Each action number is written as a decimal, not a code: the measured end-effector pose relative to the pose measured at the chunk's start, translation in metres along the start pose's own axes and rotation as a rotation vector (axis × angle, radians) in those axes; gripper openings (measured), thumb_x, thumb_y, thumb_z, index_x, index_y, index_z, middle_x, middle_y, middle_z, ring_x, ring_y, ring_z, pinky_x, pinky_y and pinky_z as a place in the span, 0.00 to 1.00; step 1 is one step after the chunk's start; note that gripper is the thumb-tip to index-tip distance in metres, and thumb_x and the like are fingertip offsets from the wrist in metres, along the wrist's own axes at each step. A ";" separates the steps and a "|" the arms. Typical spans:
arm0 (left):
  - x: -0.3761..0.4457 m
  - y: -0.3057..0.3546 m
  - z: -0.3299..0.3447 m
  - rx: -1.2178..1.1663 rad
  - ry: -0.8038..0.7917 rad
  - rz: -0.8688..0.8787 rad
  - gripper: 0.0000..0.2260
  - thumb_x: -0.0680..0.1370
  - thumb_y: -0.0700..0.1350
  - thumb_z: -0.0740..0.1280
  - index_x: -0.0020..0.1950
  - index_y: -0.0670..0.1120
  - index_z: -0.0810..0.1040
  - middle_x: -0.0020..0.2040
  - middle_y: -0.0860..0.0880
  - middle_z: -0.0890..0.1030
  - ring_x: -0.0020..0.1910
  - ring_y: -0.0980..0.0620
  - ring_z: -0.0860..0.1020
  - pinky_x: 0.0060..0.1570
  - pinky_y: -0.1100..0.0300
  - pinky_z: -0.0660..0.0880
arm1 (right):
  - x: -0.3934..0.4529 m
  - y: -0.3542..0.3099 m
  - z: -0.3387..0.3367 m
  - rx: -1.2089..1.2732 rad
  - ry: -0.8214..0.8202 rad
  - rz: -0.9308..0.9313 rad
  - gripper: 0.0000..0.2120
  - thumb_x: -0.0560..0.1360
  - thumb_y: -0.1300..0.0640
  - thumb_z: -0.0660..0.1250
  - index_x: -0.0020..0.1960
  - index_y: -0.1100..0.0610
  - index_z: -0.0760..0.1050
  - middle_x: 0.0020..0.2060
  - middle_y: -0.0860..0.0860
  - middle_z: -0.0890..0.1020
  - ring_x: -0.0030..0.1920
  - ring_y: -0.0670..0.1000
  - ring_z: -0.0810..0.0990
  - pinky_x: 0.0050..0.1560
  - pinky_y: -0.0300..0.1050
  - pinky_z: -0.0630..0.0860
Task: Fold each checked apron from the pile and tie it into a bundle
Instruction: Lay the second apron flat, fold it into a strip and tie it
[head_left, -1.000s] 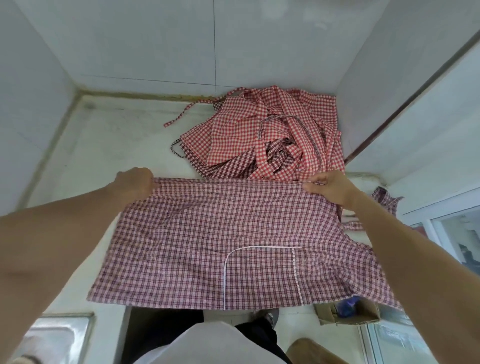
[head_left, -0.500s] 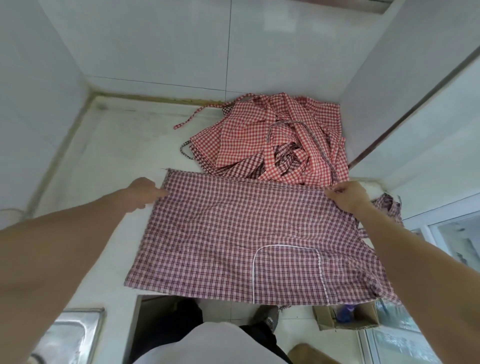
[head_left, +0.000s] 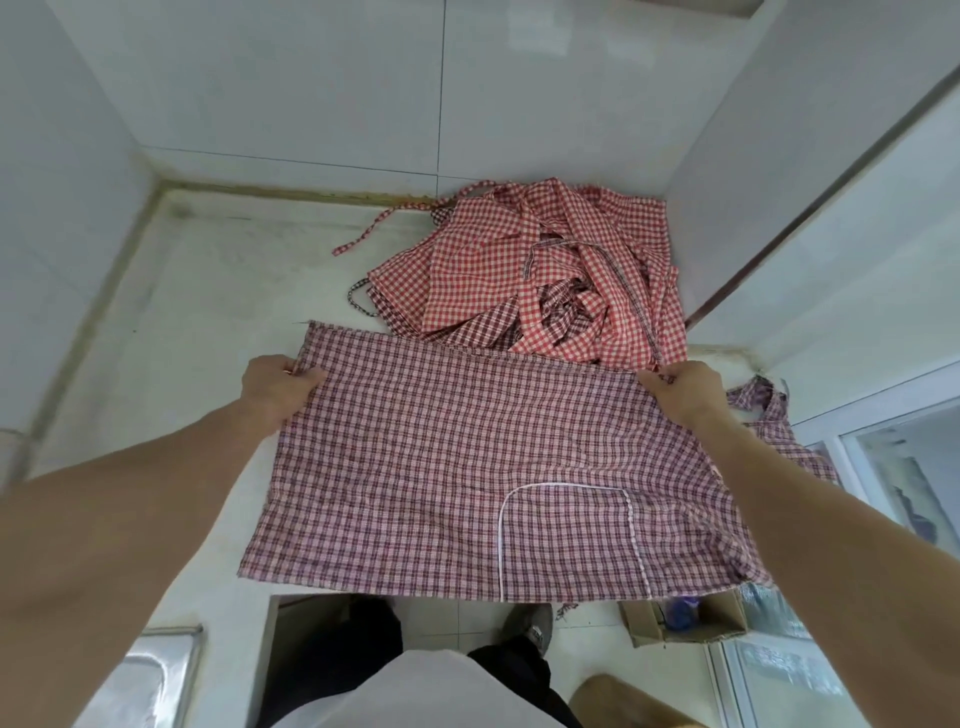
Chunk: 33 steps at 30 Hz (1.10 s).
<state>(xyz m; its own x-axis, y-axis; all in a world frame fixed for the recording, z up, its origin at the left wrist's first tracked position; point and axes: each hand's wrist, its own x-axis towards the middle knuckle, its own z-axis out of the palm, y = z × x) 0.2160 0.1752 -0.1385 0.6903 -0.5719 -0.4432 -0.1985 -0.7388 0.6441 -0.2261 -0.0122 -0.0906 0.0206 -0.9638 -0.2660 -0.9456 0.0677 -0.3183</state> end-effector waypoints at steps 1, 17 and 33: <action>0.001 -0.002 -0.003 0.057 0.011 0.005 0.12 0.79 0.48 0.71 0.47 0.38 0.80 0.51 0.38 0.83 0.39 0.47 0.76 0.43 0.56 0.74 | 0.001 -0.001 0.001 0.002 -0.006 0.002 0.26 0.79 0.43 0.66 0.32 0.63 0.72 0.28 0.55 0.74 0.30 0.54 0.72 0.30 0.45 0.67; -0.062 0.022 0.062 0.499 0.122 0.391 0.14 0.77 0.41 0.68 0.61 0.40 0.74 0.60 0.39 0.74 0.54 0.46 0.73 0.58 0.52 0.73 | -0.022 -0.064 0.054 0.058 -0.292 -0.139 0.23 0.79 0.55 0.67 0.72 0.59 0.69 0.34 0.52 0.77 0.26 0.47 0.73 0.27 0.39 0.70; -0.134 0.066 0.200 1.083 -0.571 0.443 0.54 0.74 0.49 0.75 0.79 0.55 0.31 0.79 0.39 0.36 0.77 0.30 0.41 0.71 0.27 0.53 | 0.021 -0.057 0.008 0.627 -0.328 -0.057 0.15 0.79 0.69 0.64 0.61 0.57 0.80 0.57 0.57 0.82 0.54 0.52 0.82 0.45 0.41 0.79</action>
<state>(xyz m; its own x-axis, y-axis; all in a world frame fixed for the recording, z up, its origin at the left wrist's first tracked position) -0.0287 0.1315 -0.1619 0.0836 -0.7121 -0.6971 -0.9738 -0.2068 0.0945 -0.1693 -0.0343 -0.0849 0.2547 -0.8492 -0.4625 -0.5771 0.2503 -0.7773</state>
